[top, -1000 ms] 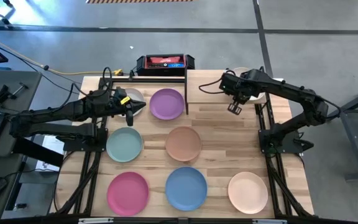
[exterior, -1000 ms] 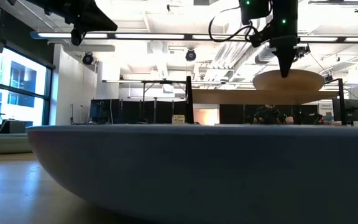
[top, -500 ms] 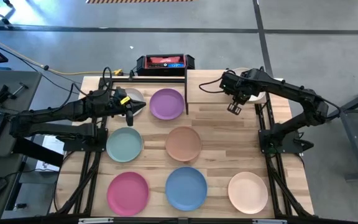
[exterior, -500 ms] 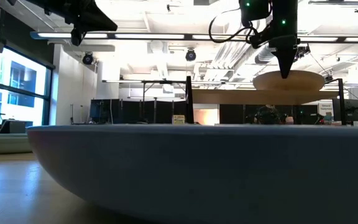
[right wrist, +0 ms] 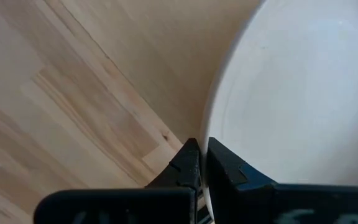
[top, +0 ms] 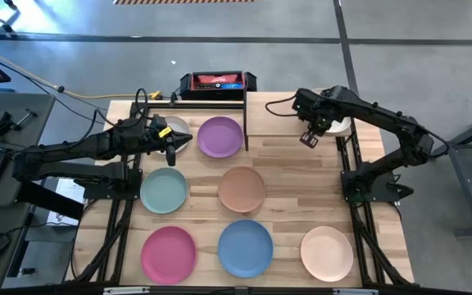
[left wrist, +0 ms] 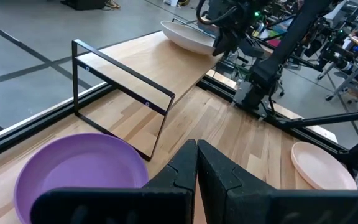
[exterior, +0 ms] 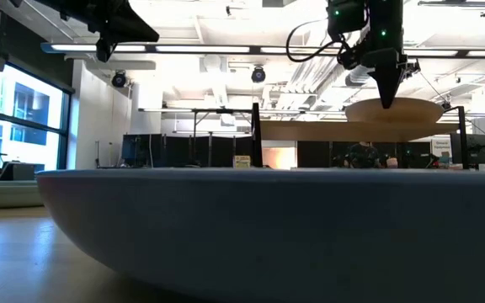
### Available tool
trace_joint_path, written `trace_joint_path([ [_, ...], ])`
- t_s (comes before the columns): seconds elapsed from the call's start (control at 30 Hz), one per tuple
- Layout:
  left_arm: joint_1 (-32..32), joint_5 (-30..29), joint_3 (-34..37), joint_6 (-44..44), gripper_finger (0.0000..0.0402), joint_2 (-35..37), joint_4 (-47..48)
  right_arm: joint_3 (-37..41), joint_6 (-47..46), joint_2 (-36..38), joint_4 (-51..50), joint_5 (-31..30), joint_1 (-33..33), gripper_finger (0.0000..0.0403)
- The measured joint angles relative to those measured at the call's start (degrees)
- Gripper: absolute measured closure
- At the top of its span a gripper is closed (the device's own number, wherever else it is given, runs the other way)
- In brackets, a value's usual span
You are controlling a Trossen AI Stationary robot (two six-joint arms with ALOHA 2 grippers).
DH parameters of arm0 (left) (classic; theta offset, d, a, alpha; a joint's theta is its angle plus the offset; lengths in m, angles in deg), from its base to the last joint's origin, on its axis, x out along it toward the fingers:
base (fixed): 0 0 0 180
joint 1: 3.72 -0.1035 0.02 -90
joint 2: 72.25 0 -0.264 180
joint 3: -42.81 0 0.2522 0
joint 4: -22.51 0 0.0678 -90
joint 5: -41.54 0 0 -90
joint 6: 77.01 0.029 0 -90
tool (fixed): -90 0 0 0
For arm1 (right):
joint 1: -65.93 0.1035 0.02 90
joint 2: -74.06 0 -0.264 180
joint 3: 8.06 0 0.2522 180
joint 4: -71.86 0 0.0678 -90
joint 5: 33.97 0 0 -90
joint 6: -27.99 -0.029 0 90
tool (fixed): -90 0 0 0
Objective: Place and stack plates onto a shelf
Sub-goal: Put the bottom white plate on the shelf
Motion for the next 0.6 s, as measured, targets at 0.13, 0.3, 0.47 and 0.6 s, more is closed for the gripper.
trace_joint_path([
  [0.13, 0.0, 0.0, 0.0, 0.0, 0.0399, 0.0, 0.1, 0.0, 1.8, 0.0, 0.8, 0.0, 0.0, 0.0402],
  [0.3, 0.0, 0.0, 0.0, 0.0, 0.0399, 0.0, 0.1, 0.0, 2.4, 0.0, 1.6, 0.0, 0.0, 0.0402],
  [0.47, 0.0, 0.0, 0.0, 0.0, 0.0399, 0.0, 0.2, 0.0, 2.0, 0.0, 2.2, 0.6, 0.2, 0.0402],
  [0.6, 0.0, 0.0, 0.0, -0.1, 0.0399, 0.0, 0.2, 0.0, 1.8, 0.0, 3.0, 1.3, -0.3, 0.0402],
])
